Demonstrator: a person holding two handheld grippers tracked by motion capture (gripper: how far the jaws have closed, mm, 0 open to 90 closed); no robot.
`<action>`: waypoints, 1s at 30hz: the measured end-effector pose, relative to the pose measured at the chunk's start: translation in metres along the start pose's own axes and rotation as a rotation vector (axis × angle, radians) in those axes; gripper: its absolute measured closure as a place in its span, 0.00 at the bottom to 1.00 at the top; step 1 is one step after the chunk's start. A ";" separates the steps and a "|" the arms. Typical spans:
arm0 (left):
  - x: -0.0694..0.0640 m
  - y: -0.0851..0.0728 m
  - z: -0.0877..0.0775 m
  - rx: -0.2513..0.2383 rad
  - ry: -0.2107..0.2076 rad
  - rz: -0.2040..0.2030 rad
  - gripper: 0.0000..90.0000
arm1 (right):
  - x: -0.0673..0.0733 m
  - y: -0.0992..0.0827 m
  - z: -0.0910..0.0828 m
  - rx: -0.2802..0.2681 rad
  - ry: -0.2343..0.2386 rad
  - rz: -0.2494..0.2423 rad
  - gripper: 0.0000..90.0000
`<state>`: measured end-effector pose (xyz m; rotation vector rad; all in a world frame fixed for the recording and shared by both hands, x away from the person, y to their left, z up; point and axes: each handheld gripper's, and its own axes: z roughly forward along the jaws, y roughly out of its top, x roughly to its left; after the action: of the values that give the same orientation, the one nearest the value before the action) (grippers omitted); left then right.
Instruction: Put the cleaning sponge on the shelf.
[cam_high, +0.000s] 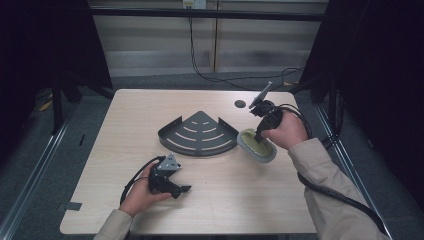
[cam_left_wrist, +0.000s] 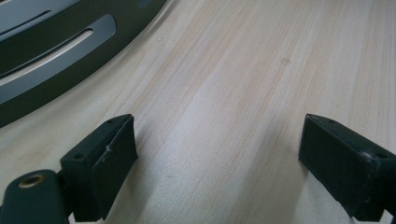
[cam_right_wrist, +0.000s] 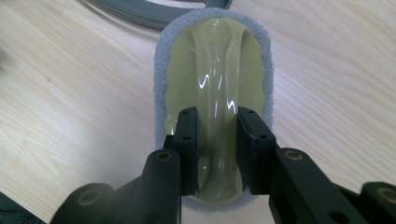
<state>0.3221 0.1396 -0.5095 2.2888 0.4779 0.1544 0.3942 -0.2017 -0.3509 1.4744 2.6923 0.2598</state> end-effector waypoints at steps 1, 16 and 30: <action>0.000 0.000 0.000 0.000 -0.002 0.000 0.12 | 0.000 0.001 -0.001 -0.002 -0.002 -0.006 0.79; 0.000 0.000 0.000 0.000 -0.001 0.001 0.12 | 0.002 0.020 -0.007 -0.019 -0.001 -0.035 0.79; 0.000 0.000 0.000 -0.001 -0.001 0.002 0.12 | 0.003 0.038 -0.010 -0.042 -0.002 -0.052 0.79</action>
<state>0.3220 0.1394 -0.5097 2.2886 0.4754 0.1538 0.4222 -0.1803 -0.3338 1.3912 2.7018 0.3095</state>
